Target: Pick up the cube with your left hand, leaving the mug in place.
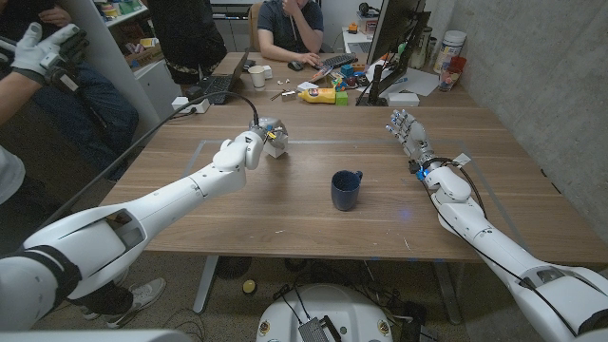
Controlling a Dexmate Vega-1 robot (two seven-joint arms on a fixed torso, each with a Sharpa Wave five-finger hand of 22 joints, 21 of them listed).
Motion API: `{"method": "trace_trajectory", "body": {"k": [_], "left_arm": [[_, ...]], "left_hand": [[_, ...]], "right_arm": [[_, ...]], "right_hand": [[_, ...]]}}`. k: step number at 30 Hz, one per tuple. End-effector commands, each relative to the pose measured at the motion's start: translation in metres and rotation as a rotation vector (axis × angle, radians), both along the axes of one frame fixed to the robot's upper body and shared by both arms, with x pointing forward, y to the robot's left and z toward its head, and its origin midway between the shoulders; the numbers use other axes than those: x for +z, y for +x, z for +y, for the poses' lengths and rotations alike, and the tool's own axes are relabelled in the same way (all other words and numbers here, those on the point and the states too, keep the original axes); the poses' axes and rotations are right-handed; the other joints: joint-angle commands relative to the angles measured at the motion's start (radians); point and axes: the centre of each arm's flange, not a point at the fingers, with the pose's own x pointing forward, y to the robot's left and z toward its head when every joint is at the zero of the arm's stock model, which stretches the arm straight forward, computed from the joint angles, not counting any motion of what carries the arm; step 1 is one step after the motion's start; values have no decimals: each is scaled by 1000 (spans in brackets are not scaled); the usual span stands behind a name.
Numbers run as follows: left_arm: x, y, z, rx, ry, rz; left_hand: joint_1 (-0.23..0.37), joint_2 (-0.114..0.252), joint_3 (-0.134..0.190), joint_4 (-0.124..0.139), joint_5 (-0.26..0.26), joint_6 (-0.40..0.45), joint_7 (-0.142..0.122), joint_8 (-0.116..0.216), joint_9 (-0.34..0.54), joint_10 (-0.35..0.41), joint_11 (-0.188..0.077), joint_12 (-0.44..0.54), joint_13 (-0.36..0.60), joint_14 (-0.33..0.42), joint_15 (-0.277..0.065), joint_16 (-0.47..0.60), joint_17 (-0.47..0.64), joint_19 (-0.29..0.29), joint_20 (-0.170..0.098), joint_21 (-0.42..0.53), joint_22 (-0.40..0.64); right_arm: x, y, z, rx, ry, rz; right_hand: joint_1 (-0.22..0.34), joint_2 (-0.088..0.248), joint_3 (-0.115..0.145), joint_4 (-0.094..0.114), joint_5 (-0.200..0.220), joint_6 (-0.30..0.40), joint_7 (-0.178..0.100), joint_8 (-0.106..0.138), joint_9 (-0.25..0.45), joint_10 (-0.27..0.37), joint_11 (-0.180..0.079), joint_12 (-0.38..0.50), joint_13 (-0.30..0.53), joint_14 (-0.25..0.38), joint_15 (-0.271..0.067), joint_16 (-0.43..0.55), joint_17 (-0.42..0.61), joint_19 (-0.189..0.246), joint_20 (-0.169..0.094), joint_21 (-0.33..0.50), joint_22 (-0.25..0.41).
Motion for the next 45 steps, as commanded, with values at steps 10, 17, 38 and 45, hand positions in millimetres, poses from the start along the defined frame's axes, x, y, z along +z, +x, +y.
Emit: {"method": "trace_trajectory", "body": {"k": [10,17,38,45], "left_arm": [[18,-23,-7,-28,3,-91],[24,-29,-6,-27,2,-119],[42,-61,-9,-66,-10,-249],[48,-70,-11,-73,-12,-292]], "left_hand": [[112,104,2,11,-2,8,1,-9,4,-4,0,-8,1,34,-126,-8,4,32,-19,-1,1],[114,104,2,12,-3,12,3,-11,4,-8,2,-13,1,36,-126,-12,5,33,-19,-2,1],[113,107,-1,18,-5,25,5,-17,5,5,-3,-18,1,43,-125,-20,7,37,-16,-4,2],[113,110,-1,19,-5,40,12,-16,5,17,-7,-18,1,48,-126,-22,8,39,-15,-5,2]], "right_arm": [[1,3,0,3,-2,3],[1,3,0,1,-4,2],[2,3,1,-2,-11,0],[1,3,1,-1,-13,-2]], "right_hand": [[1,40,0,-4,9,0,-1,6,2,6,1,5,1,11,0,5,2,3,-36,3,4],[0,41,0,-4,9,0,-1,6,2,6,0,5,1,11,-2,4,2,2,-38,3,4],[1,42,2,-4,9,1,-1,6,2,9,5,5,1,12,-2,4,2,2,-39,3,4],[1,42,2,-5,9,1,0,6,2,9,6,5,1,13,-2,4,2,2,-39,4,4]]}}
